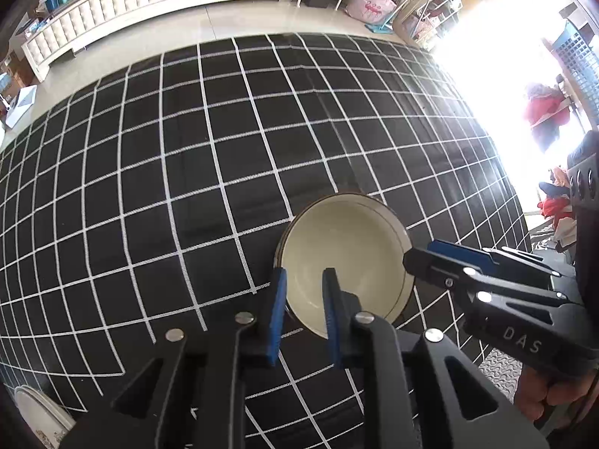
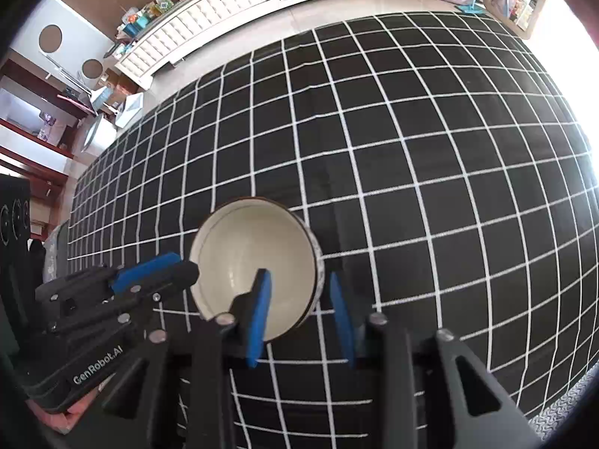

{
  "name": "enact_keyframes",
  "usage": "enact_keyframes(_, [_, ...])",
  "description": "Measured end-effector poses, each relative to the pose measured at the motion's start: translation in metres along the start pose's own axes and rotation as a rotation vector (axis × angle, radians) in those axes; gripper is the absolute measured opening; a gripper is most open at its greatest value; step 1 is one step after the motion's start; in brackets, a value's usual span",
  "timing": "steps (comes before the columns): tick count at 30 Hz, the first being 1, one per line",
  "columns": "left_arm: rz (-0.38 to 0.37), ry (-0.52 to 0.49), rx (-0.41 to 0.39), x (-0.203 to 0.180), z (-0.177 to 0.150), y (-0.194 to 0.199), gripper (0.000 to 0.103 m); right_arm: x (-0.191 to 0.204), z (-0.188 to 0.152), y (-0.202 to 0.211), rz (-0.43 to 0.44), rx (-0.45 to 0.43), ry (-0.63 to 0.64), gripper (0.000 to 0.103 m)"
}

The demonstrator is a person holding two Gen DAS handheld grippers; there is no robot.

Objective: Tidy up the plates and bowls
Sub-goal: 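Reach the left tool to the blue-patterned bowl and grasp its rim, then carry the blue-patterned bowl over the stack and lower it into the bowls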

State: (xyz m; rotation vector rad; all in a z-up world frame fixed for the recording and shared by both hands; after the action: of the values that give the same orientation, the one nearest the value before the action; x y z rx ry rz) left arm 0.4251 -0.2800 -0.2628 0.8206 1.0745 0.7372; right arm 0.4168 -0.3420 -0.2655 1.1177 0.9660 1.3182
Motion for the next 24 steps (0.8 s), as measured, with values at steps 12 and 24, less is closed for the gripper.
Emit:
enact_keyframes(12, [0.029, -0.001, 0.034, 0.012, -0.001, -0.009, 0.015, -0.01, -0.006, -0.01, -0.016, 0.019, 0.002, 0.016])
enact_keyframes(24, [0.056, 0.021, 0.026, 0.026, -0.005, -0.019, 0.008, -0.014, -0.012, -0.007, -0.065, -0.008, 0.034, 0.009])
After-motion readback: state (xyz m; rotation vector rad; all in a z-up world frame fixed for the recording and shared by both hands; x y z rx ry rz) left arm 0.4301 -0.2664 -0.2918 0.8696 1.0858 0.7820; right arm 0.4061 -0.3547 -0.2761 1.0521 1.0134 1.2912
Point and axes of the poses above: each gripper's, at about its wrist camera, not at the fingertips, and y roughly against the way its jaws point, x to its left, z to its top, the point moved 10 cm from there along -y, roughly the way its jaws point, and after that the axes turned 12 degrees about -z, right-handed, at the moved point
